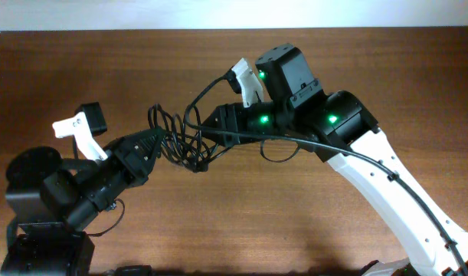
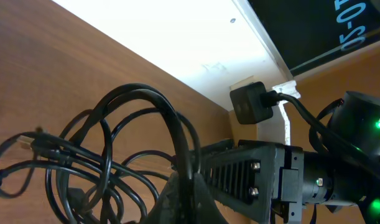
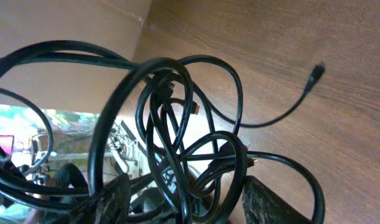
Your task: Untangle cables
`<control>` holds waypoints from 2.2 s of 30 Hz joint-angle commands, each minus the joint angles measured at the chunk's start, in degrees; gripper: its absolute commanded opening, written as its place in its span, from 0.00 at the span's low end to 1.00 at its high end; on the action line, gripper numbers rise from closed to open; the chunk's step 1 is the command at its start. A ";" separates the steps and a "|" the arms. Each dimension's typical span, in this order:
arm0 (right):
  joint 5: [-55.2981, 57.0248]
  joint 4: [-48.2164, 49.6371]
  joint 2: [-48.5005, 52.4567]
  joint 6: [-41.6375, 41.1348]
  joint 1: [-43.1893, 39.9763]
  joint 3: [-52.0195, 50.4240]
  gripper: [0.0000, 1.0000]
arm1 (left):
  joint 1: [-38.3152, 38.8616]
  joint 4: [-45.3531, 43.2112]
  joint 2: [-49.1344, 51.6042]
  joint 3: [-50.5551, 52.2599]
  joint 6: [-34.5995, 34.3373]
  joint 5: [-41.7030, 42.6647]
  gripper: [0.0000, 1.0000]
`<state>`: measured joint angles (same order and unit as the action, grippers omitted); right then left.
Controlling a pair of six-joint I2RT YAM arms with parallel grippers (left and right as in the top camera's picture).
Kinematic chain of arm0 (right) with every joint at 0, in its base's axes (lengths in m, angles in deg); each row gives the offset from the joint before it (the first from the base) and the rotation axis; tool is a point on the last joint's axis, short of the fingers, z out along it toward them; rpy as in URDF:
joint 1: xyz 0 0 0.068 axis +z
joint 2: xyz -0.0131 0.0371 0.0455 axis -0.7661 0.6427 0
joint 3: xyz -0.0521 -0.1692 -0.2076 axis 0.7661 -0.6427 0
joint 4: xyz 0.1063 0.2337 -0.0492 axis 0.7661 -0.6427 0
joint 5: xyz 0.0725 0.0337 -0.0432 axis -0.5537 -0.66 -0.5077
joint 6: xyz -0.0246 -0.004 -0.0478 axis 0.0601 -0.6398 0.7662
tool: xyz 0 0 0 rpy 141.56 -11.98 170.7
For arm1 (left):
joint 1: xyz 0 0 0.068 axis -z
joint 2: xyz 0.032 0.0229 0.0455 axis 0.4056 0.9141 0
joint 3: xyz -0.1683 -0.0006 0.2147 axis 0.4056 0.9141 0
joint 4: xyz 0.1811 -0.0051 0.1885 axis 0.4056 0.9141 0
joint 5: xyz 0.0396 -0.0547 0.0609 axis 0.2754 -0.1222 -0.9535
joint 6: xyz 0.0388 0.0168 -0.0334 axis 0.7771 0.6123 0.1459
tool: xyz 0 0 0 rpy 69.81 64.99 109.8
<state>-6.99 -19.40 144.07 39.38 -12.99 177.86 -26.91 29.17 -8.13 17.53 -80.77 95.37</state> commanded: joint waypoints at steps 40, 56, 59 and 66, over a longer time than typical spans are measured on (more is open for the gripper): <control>-29.81 8.04 -1.05 18.64 -20.52 0.26 0.04 | -0.17 5.77 -0.13 -1.53 32.17 6.78 0.89; -31.67 39.39 -5.25 1.16 -12.55 0.26 0.04 | 0.35 13.66 5.33 10.60 18.75 6.80 0.99; -30.03 40.13 -5.25 1.16 -12.55 0.26 0.04 | 4.15 13.18 6.69 10.60 18.75 6.73 0.99; -30.10 41.77 -5.25 1.11 -9.92 0.26 0.04 | 14.01 5.38 11.78 10.60 18.69 6.27 0.76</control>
<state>-37.17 21.30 140.16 40.43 -25.12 177.25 -15.17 36.62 1.51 27.95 -61.79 101.88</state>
